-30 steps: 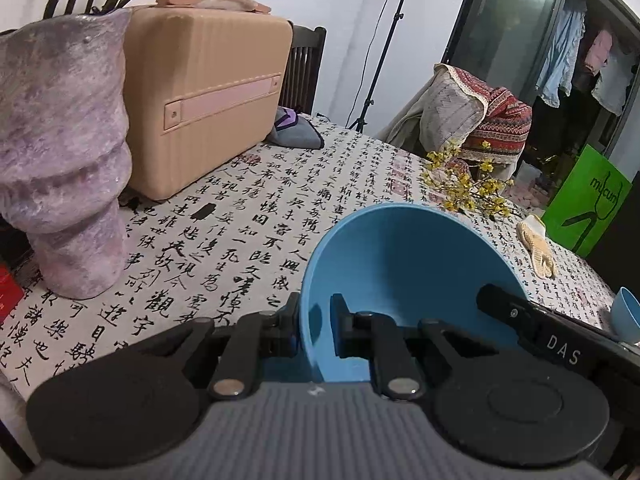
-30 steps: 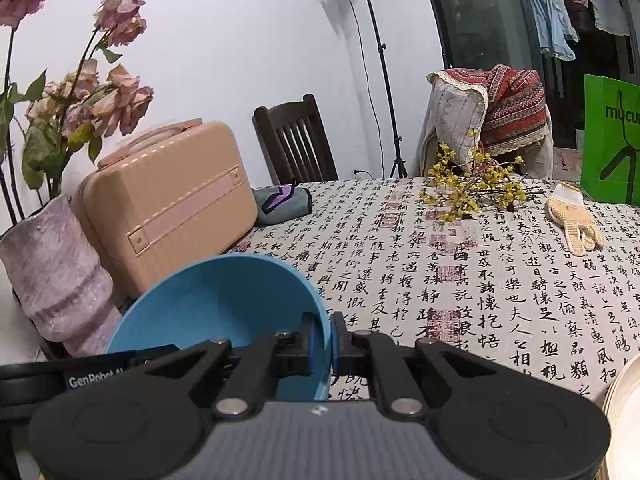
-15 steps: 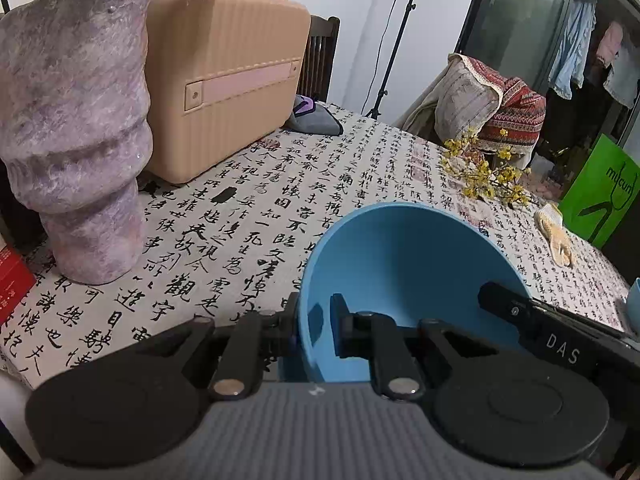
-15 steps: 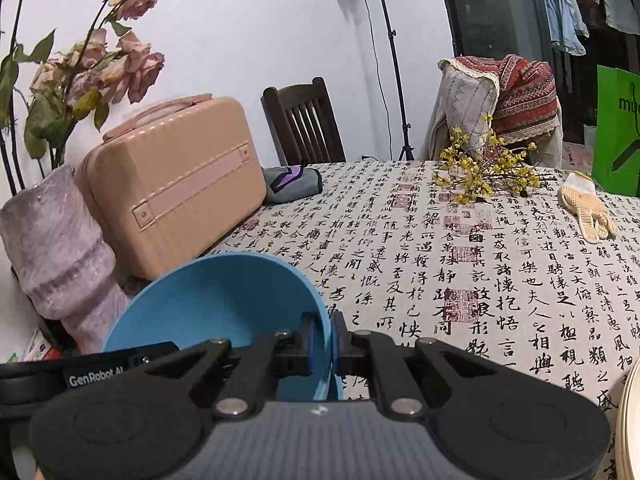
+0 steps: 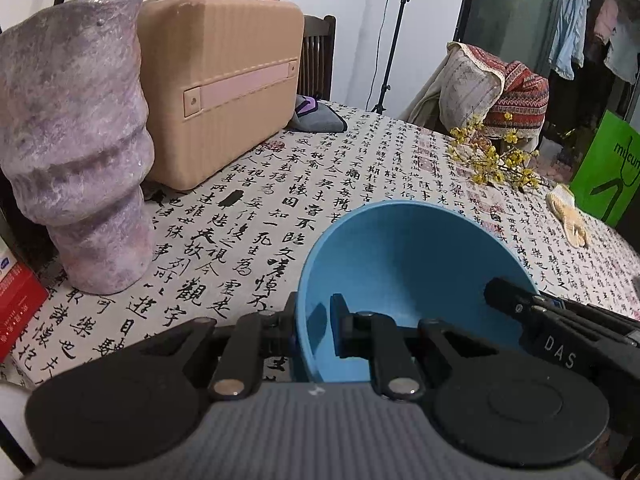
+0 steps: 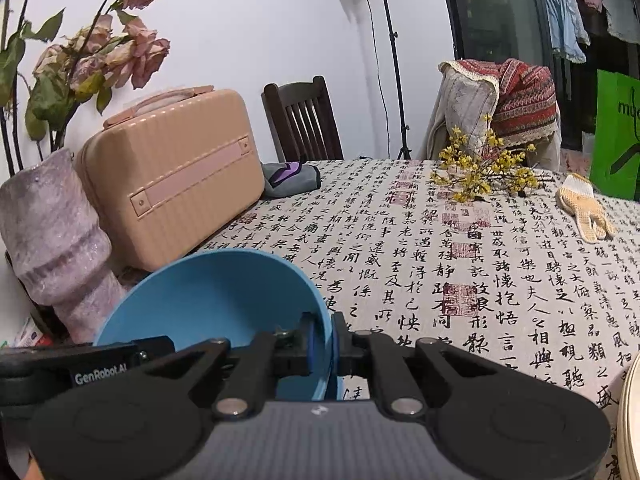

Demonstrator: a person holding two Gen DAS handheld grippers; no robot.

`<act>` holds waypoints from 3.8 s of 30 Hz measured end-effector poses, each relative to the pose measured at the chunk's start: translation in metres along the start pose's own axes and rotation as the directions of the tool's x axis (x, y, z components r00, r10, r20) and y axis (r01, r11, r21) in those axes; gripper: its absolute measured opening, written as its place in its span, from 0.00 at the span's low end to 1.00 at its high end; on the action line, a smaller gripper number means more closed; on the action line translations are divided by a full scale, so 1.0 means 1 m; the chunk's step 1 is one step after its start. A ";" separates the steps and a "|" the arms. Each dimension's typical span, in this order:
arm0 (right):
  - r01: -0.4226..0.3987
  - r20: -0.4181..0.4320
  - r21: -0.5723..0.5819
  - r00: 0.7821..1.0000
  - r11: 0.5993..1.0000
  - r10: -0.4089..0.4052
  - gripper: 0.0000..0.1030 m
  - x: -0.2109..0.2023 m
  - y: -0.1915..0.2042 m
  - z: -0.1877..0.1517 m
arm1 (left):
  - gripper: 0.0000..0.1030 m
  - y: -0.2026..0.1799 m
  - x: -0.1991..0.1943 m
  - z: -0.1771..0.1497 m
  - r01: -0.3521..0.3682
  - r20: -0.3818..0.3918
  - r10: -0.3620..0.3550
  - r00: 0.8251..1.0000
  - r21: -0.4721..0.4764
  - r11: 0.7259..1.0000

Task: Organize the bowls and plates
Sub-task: 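Lower the held blue bowls beside the lilac vase and open both grippers, then move both open grippers away toward the blue bowl by the green bag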

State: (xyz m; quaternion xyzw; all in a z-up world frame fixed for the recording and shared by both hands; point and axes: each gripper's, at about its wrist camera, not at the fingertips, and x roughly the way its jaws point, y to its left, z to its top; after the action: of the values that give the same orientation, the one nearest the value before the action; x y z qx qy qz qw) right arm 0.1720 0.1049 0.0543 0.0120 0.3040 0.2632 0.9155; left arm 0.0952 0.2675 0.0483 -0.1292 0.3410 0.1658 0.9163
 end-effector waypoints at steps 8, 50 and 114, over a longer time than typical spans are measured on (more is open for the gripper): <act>0.005 -0.001 0.002 1.000 1.000 -0.005 0.09 0.001 -0.001 -0.004 | 0.15 -0.013 0.001 -0.002 -0.057 0.008 0.056 0.998 0.096 0.994; -0.056 0.065 0.025 0.996 0.998 0.054 0.22 -0.005 -0.022 -0.019 | 0.55 -0.008 0.009 -0.015 -0.103 0.016 0.102 0.995 0.152 0.983; 0.254 0.381 0.162 0.875 0.954 -0.298 1.00 -0.185 -0.238 -0.094 | 1.00 -0.156 -0.067 -0.085 0.170 0.461 -0.325 0.825 0.347 0.923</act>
State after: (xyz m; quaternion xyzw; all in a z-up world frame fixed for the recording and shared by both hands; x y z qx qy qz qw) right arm 0.1063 -0.2037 0.0361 0.0711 0.1222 0.1051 0.9844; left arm 0.0589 0.0809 0.0498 0.0117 0.0867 0.0205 0.9960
